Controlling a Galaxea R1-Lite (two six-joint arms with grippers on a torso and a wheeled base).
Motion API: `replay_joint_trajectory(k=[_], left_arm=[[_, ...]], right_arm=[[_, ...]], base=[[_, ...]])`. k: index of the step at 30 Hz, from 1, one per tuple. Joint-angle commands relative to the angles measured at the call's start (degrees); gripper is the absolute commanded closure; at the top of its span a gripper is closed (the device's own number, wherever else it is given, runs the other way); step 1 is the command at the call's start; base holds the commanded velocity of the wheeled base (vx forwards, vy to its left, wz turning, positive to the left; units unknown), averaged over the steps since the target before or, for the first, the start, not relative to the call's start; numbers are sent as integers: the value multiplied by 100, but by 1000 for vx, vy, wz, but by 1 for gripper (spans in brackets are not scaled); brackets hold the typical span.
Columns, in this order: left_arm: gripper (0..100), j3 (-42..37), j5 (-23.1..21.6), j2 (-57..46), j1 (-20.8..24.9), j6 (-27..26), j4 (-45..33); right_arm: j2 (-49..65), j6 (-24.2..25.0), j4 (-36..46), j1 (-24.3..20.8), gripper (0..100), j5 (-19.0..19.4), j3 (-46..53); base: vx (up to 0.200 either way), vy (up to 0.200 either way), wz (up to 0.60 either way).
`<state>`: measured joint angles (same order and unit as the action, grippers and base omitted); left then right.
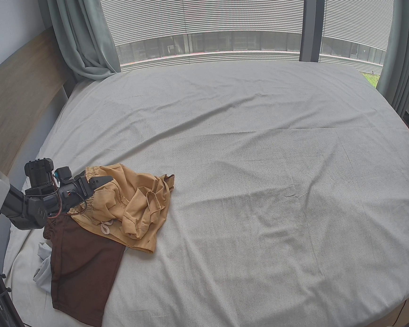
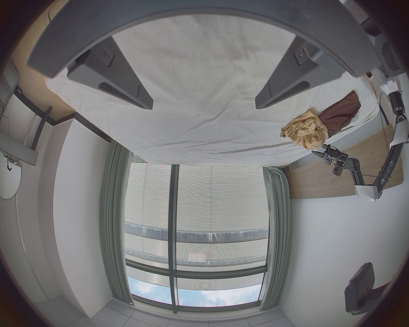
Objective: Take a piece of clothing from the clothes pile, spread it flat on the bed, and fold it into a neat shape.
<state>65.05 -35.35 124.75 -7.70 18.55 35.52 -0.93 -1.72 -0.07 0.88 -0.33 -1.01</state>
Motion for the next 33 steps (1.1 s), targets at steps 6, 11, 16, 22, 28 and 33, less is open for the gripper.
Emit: replay_joint_trajectory(k=[6, 11, 16, 22, 28, 33], left_arm=[[0, 17, 11, 76, 41, 17, 121], [100, 25, 11, 155, 59, 17, 174], [100, 17, 11, 243, 59, 17, 245], [100, -63, 2, 208, 67, 17, 315], [100, -528, -209, -442, 146, 500, 499], [100, -801, -244, -873, 208, 781, 684]], right_arm=[[93, -4, -1, 0, 0, -2, 84], [93, -4, -1, 0, 0, -2, 84], [93, -4, -1, 0, 0, -2, 84], [93, -4, -1, 0, 0, -2, 84], [93, 5, -1, 0, 0, -2, 84], [93, 5, -1, 0, 0, -2, 84]], base=[[0, 0, 0], [0, 0, 0], [0, 0, 0], [0, 0, 0], [0, 0, 0], [0, 0, 0]])
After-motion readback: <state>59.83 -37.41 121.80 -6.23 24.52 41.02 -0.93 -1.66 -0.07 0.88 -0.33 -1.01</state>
